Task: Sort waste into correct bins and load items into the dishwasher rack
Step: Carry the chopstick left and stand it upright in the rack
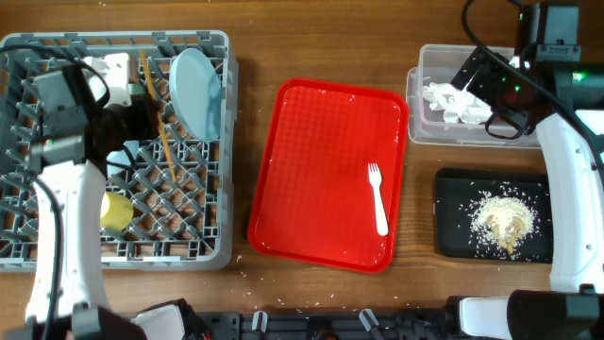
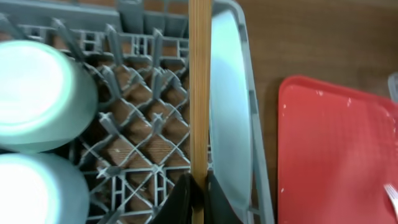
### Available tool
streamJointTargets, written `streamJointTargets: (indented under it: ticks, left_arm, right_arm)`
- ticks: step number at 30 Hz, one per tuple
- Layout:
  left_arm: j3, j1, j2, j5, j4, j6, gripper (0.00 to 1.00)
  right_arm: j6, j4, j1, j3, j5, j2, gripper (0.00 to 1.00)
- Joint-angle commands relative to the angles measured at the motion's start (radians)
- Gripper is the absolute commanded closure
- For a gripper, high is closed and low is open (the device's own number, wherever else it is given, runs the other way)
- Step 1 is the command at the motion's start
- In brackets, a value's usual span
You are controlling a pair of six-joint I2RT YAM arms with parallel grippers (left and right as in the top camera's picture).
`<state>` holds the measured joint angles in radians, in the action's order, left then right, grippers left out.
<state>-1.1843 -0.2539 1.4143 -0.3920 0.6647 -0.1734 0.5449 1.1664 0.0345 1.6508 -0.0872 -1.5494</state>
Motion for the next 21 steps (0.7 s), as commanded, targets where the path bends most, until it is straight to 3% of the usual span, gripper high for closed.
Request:
streamJointTargets:
  ticks: [1, 4, 8, 9, 11, 12, 17, 21]
  left_arm:
    - [0.001, -0.005, 0.076, -0.06, -0.015, -0.06, 0.96]
    - [0.001, -0.005, 0.119, -0.055, -0.023, -0.081, 0.96]
    - [0.001, -0.005, 0.123, -0.052, -0.022, -0.084, 0.78]
    - [0.001, -0.005, 0.123, -0.052, -0.022, -0.084, 0.66]
    - [0.0, -0.005, 0.122, -0.053, -0.022, -0.072, 0.05]
    - [0.0, -0.005, 0.12, -0.053, -0.023, -0.054, 0.0]
    - [-0.01, -0.036, 0.032, -0.053, -0.023, 0.04, 0.0]
    - [-0.018, -0.071, -0.159, -0.054, -0.014, 0.164, 0.0]
  right_arm:
    - [0.008, -0.003, 0.0, 0.003, -0.01, -0.005, 0.0]
    - [0.008, -0.003, 0.0, 0.003, -0.01, -0.005, 0.0]
    - [0.007, -0.003, 0.0, 0.003, -0.01, -0.005, 0.0]
    - [0.007, -0.003, 0.0, 0.003, -0.01, -0.005, 0.0]
    - [0.008, -0.003, 0.0, 0.003, -0.01, -0.005, 0.0]
    - [0.008, -0.003, 0.0, 0.003, -0.01, -0.005, 0.0]
    - [0.008, -0.003, 0.0, 0.003, -0.01, -0.005, 0.0]
    - [0.008, -0.003, 0.0, 0.003, -0.01, -0.005, 0.0]
